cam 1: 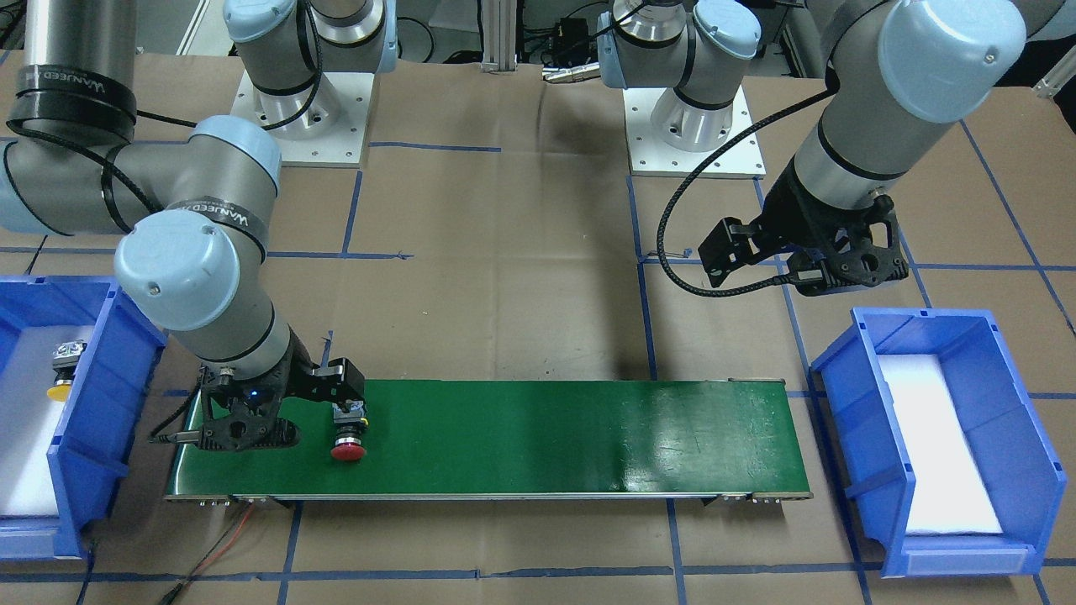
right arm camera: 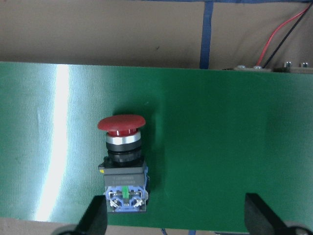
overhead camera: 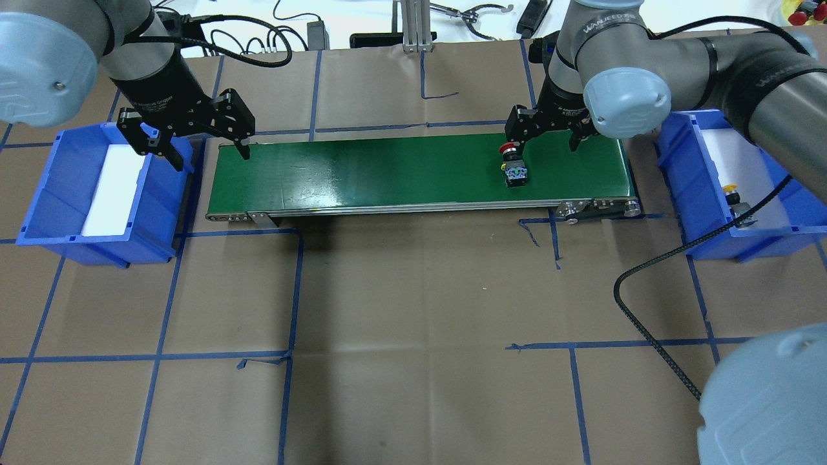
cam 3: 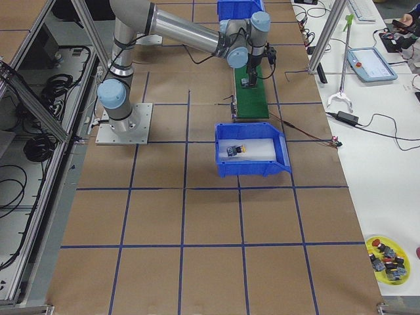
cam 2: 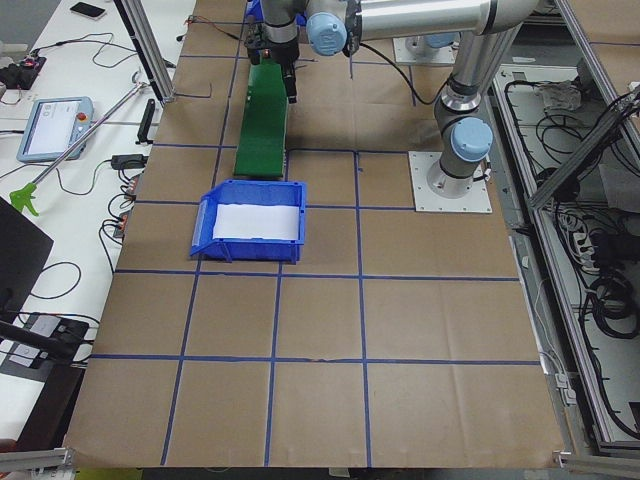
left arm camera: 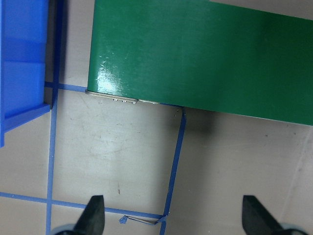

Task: Transport two buttons from left to right
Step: 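Lift the red button with the right gripper toward the bin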

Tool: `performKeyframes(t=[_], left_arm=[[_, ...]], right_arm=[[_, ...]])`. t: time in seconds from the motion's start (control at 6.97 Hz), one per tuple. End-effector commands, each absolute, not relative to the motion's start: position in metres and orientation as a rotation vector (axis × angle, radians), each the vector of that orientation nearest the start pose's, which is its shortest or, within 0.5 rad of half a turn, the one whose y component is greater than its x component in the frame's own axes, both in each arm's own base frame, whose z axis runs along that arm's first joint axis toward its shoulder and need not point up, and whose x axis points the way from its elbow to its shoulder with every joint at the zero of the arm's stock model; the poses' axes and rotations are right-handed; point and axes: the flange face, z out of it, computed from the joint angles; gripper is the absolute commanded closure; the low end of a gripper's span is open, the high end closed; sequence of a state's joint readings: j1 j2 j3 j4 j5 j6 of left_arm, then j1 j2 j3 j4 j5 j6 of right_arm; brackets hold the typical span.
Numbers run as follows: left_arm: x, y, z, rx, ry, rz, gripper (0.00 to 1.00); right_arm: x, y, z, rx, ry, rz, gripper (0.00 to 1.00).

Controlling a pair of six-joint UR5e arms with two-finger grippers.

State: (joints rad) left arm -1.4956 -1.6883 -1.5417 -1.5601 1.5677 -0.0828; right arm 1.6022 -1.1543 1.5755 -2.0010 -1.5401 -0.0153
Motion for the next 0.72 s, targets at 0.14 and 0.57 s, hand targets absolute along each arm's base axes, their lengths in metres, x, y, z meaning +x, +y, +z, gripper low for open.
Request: performKeyframes(t=[0.14,0.57], left_arm=[[-0.093,-0.541,0.443,-0.248,3.132,0.123,0.0],[-0.093,-0.541,0.443,-0.248,3.132,0.123,0.0]], right_arm=[[0.156,-0.635,0.257,-0.073,3.11,0.045,0.0],[0.155,-0.636,0.242,-0.08,3.11,0.086,0.14]])
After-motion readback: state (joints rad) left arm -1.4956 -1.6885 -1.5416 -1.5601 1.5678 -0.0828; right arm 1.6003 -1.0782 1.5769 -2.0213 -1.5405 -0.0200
